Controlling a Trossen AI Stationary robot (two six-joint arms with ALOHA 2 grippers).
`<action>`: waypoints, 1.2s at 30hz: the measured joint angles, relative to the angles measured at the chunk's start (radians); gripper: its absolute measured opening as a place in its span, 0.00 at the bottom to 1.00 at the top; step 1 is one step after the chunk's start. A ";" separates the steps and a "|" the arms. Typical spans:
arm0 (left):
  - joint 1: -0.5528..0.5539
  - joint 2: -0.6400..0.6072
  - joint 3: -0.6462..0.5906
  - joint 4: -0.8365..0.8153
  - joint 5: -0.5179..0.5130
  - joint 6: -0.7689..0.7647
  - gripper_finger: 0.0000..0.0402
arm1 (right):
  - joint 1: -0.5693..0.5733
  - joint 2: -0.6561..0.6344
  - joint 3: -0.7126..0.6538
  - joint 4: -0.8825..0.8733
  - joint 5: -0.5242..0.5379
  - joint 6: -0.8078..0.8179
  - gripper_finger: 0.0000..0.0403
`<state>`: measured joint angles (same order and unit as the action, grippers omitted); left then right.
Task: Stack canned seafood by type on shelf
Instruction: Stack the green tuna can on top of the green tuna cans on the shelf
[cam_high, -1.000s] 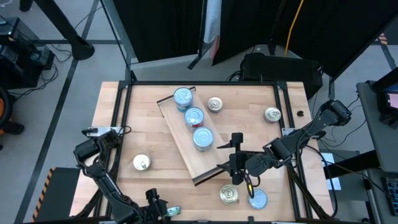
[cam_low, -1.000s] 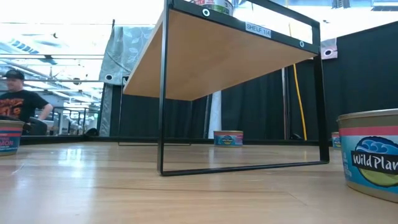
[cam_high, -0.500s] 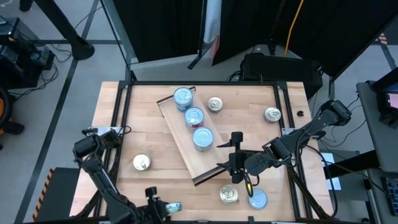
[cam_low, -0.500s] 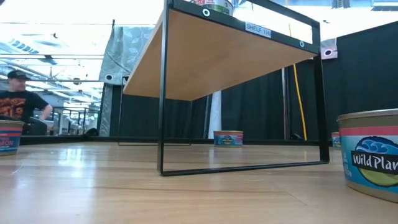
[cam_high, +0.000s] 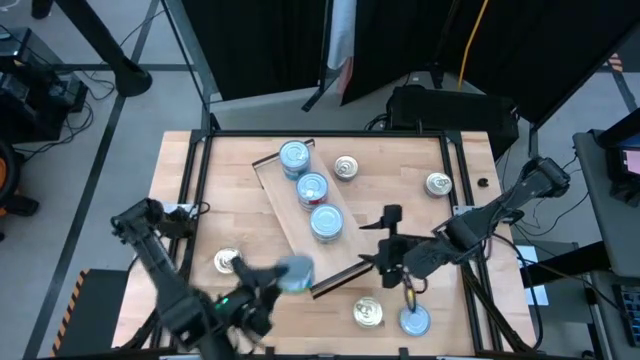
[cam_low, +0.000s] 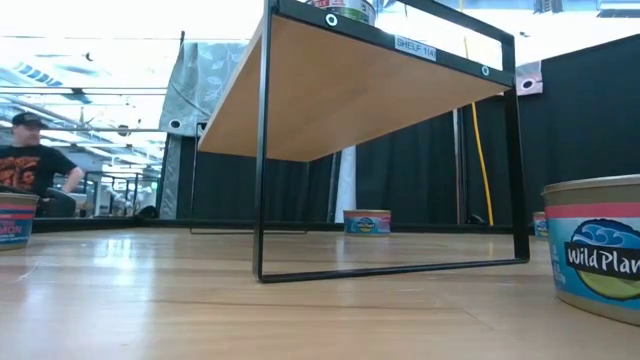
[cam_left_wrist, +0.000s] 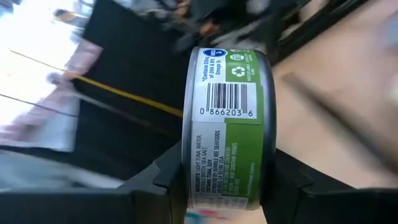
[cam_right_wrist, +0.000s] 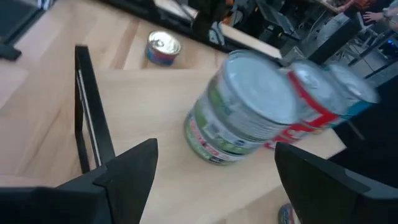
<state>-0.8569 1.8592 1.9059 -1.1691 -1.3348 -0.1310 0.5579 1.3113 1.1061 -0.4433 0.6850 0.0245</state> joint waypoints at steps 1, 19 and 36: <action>0.030 0.000 0.008 0.001 -0.017 0.064 0.37 | 0.008 -0.023 0.000 -0.014 0.012 0.011 0.78; 0.424 0.000 0.054 0.017 0.332 0.480 0.38 | 0.069 -0.285 0.002 -0.384 0.017 0.234 0.78; 0.460 0.008 0.054 0.020 0.485 0.483 0.38 | 0.073 -0.283 0.002 -0.430 0.017 0.246 0.78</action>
<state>-0.3966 1.8668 1.9594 -1.1495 -0.8502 0.3524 0.6312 1.0283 1.1076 -0.8734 0.7017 0.2707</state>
